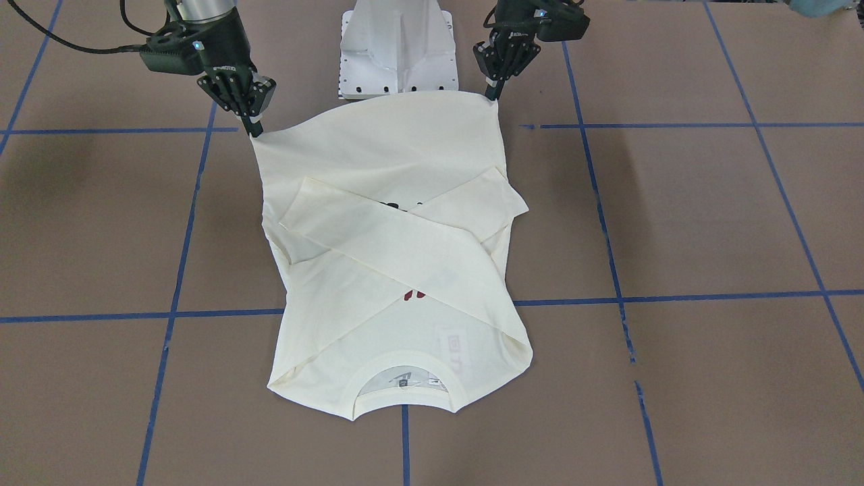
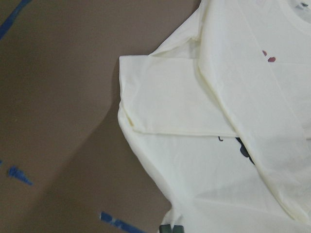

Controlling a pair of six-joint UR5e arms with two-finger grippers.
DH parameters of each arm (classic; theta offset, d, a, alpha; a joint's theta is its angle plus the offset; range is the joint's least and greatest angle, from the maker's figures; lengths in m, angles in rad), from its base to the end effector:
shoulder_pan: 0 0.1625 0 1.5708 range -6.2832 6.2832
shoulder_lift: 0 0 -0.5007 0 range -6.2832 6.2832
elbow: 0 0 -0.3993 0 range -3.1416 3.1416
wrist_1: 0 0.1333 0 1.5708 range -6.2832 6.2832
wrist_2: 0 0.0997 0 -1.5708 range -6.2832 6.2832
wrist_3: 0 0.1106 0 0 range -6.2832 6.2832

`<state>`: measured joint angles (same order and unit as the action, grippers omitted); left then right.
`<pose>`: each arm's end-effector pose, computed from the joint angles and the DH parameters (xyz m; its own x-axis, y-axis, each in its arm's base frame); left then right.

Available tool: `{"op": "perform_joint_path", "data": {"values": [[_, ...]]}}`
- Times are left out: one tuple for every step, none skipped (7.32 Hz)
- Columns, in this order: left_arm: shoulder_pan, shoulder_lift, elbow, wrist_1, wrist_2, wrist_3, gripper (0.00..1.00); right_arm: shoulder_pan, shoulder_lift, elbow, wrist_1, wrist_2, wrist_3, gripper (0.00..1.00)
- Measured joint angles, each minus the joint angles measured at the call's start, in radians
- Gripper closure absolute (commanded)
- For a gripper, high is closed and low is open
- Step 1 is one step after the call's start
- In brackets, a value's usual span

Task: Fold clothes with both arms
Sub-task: 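Lift the hem with both grippers and fold it toward the collar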

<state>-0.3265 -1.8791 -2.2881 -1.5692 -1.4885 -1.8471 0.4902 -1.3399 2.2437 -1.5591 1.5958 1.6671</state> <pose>0.4326 -0.2968 0.2703 0.3685 -0.4118 -0.8335 0.5059 0.8410 -0.1919 -0.3885 -0.3553 0.3245 0.4916 0.3713 0.7877 -0.5028 0.8596 -0.0914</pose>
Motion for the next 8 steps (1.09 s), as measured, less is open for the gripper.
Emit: {"op": "perform_joint_path", "data": {"values": [[-0.088, -0.054, 0.088, -0.01, -0.018, 0.056, 1.0, 0.092, 0.083, -0.112, 0.0, 0.052, -0.077, 1.0], [-0.158, -0.115, 0.201, -0.037, -0.029, 0.088, 1.0, 0.158, 0.147, -0.214, 0.0, 0.082, -0.159, 1.0], [-0.21, -0.16, 0.307, -0.091, -0.035, 0.108, 1.0, 0.201, 0.2, -0.31, 0.003, 0.098, -0.215, 1.0], [-0.249, -0.184, 0.384, -0.148, -0.036, 0.118, 1.0, 0.229, 0.253, -0.402, 0.007, 0.105, -0.243, 1.0], [-0.28, -0.208, 0.458, -0.2, -0.036, 0.122, 1.0, 0.255, 0.31, -0.501, 0.01, 0.108, -0.271, 1.0], [-0.303, -0.239, 0.537, -0.253, -0.035, 0.124, 1.0, 0.275, 0.37, -0.605, 0.015, 0.108, -0.301, 1.0], [-0.324, -0.276, 0.617, -0.301, -0.033, 0.127, 1.0, 0.288, 0.43, -0.713, 0.036, 0.108, -0.316, 1.0], [-0.341, -0.308, 0.692, -0.344, -0.032, 0.13, 1.0, 0.299, 0.474, -0.813, 0.084, 0.108, -0.321, 1.0]]}}
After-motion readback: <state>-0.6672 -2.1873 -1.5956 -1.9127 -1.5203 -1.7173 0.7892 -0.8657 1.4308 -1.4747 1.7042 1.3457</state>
